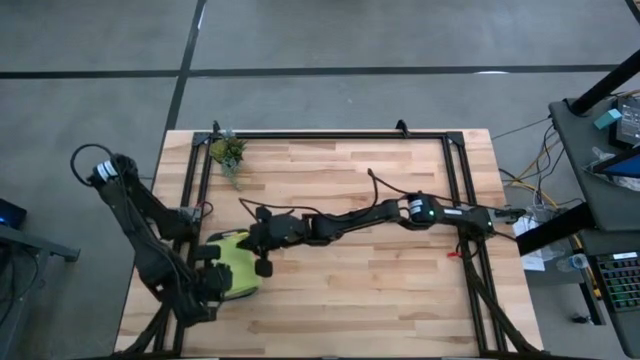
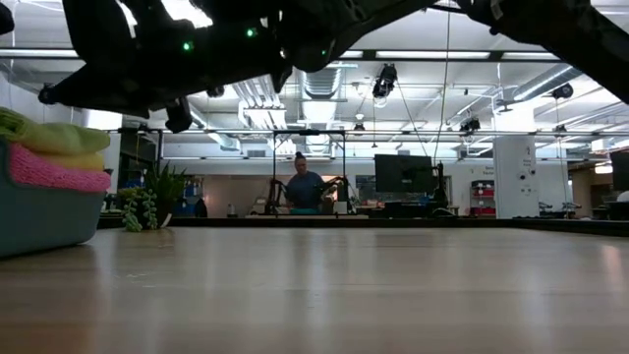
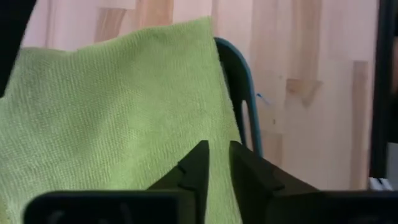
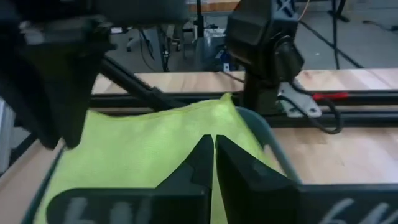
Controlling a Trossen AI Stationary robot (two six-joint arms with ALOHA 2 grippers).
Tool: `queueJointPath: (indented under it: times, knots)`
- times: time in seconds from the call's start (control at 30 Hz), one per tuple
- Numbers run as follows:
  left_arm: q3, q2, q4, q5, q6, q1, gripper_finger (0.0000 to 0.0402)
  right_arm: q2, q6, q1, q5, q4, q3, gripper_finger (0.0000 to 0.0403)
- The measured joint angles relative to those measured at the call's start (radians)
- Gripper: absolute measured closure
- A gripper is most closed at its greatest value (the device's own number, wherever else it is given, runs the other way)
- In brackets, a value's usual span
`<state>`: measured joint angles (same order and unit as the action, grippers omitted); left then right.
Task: Fold microfiber towels
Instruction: Put the green microfiber cloth into the blue bin
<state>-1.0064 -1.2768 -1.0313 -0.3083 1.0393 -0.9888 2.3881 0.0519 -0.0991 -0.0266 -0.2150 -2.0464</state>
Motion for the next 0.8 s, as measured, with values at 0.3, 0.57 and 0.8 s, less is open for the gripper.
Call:
queueJointPath:
  times: [0.3, 0.57, 0.8]
  knots:
    - [0.054, -0.037, 0.009, -0.007, 0.032, -0.001, 0.0399, 0.005, -0.044, 0.019, 0.000, -0.016, 0.000, 0.0394]
    - [0.101, -0.030, 0.028, 0.020, 0.054, -0.001, 0.0398, 0.072, -0.034, 0.024, 0.034, -0.043, 0.002, 0.0394]
    - [0.150, -0.030, 0.030, 0.116, 0.106, -0.001, 0.0398, 0.076, -0.061, 0.027, 0.071, 0.016, 0.002, 0.0394]
